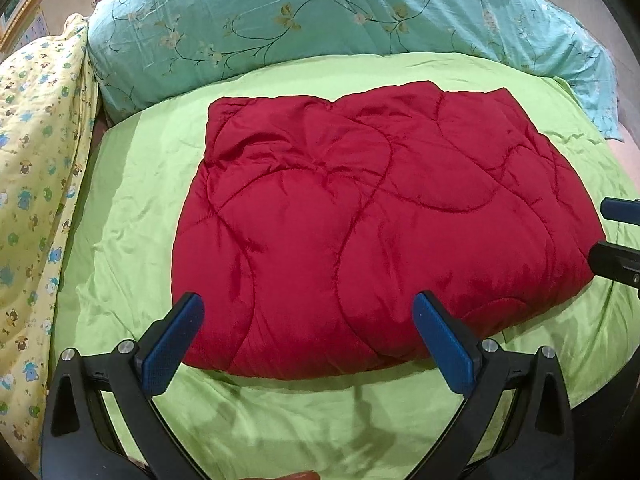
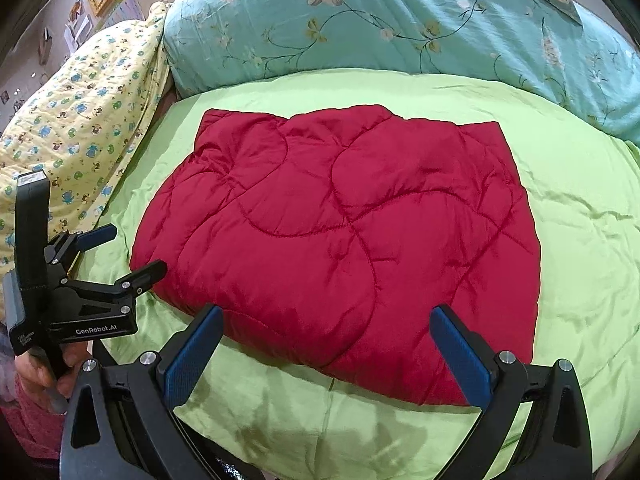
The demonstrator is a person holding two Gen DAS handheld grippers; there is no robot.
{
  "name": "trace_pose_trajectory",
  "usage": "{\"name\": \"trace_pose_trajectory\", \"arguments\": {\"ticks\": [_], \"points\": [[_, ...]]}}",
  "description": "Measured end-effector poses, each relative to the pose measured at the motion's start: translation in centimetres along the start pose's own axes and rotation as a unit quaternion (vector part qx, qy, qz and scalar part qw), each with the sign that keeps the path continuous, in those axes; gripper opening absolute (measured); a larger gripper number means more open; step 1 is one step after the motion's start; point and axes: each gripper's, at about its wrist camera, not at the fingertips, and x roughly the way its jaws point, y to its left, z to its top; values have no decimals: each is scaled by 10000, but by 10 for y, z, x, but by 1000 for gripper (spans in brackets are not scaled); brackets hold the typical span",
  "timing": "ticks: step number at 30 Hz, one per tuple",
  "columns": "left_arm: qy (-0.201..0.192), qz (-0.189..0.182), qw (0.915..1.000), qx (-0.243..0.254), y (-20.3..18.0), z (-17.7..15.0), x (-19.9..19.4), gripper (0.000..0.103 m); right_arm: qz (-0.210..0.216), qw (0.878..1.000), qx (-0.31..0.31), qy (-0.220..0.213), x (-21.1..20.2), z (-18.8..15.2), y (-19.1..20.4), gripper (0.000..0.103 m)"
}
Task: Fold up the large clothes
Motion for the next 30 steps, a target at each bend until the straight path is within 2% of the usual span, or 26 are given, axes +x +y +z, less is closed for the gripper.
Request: {"name": "trace_pose_trajectory", "arguments": {"ticks": [11,30], "points": [[34,-15,10000,-71,11,8,0,103,-41,9996,-61,269,13,6,-4,103],[14,14,10000,-89,14,17,1,103,-22,9993,-162,335,17,18,3,103]]}}
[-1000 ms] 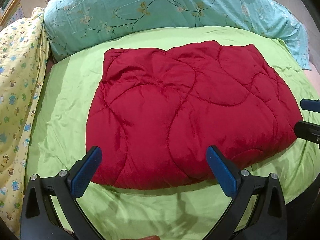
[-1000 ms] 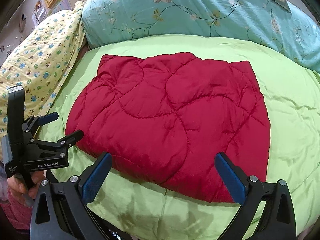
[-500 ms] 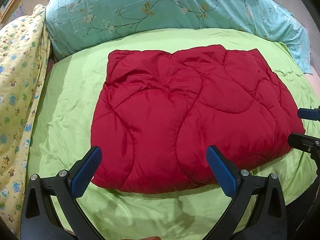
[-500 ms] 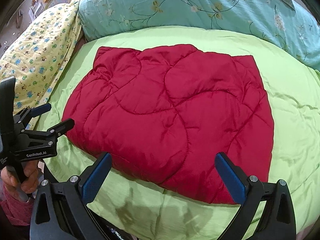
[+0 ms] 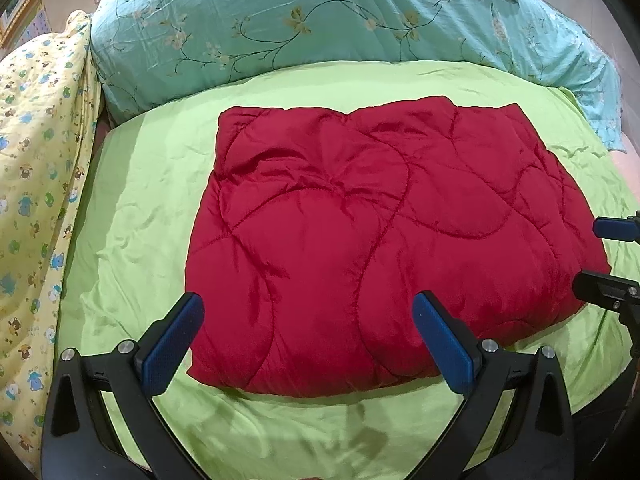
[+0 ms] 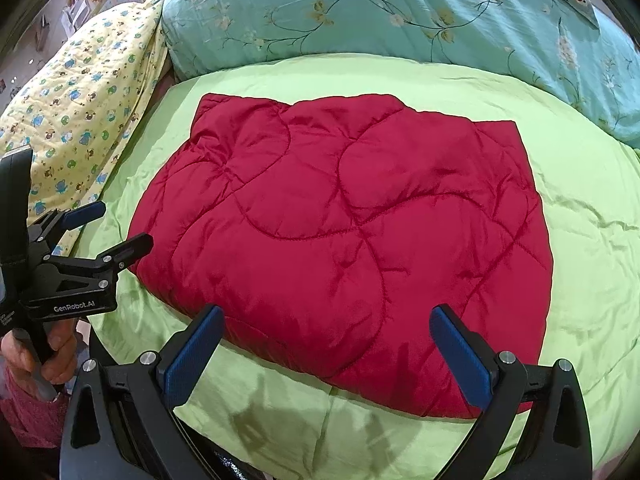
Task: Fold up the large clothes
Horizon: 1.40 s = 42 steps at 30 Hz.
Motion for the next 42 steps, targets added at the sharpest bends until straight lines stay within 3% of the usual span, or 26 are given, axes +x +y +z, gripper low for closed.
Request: {"name": "trace_pose_trajectory", "arguments": {"ticks": [42], "points": [[-13,4,10000,-36,-6,6,2,103,64,9999,76,-57,1,4,-10,103]]}}
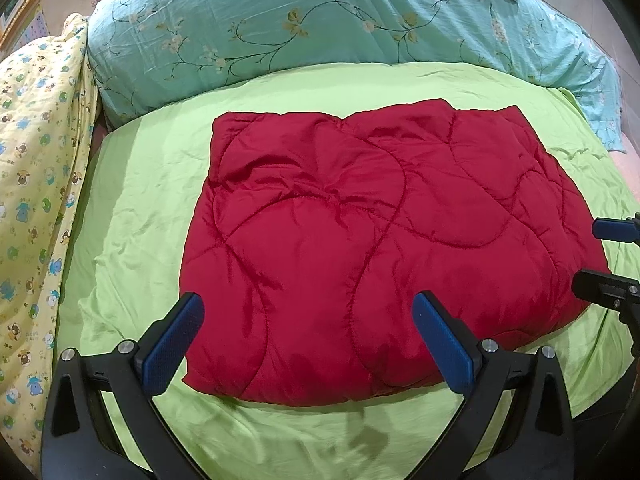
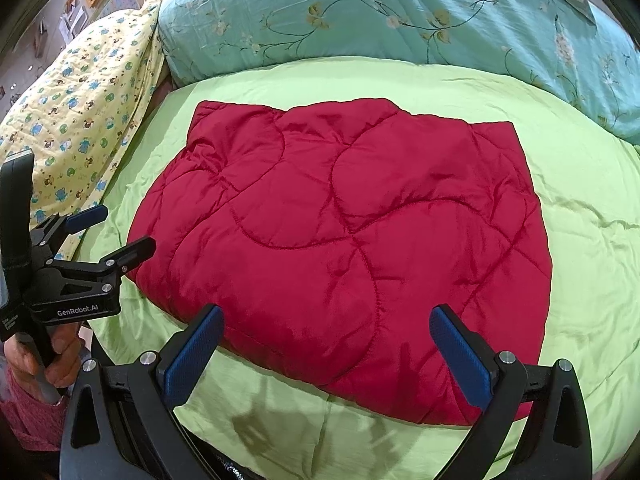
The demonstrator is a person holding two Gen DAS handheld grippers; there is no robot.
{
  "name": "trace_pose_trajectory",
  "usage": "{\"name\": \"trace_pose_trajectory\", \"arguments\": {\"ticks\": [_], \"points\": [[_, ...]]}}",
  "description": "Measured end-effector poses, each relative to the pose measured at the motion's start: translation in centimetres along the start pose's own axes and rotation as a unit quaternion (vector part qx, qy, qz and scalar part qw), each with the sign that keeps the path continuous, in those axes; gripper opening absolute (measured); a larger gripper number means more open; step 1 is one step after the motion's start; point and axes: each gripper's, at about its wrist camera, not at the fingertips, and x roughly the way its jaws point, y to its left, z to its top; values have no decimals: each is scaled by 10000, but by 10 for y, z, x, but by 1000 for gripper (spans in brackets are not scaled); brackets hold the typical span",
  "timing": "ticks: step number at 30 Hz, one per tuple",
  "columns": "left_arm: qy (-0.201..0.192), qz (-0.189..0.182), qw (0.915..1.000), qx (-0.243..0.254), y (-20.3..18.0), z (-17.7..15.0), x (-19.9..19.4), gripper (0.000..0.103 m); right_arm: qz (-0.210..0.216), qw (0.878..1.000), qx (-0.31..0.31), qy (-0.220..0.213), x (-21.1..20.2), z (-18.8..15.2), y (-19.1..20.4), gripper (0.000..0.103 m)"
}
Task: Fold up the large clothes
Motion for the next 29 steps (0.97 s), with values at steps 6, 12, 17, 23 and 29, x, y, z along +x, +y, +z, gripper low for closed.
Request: {"name": "trace_pose_trajectory", "arguments": {"ticks": [6,12,17,23,29], "points": [[22,-47,10000,-8,0,0,3,103,-13,10000,56,29,4,-1,-4,103],[55,-76,9999,-43,0,-1,6,103,-22,9998,160,67,9,-3,-11,103],[57,-62,10000,-21,-2,-2,5,103,-23,9998,180,83,10,-4,-12,103],[49,-69,10000,-11,-4,-1,5,103,0,9998,193,68,10,-5,-13,103],[22,-121,9999,25,-11,-1,1,103,43,9997,238,17,8,-6,-13,103]]}}
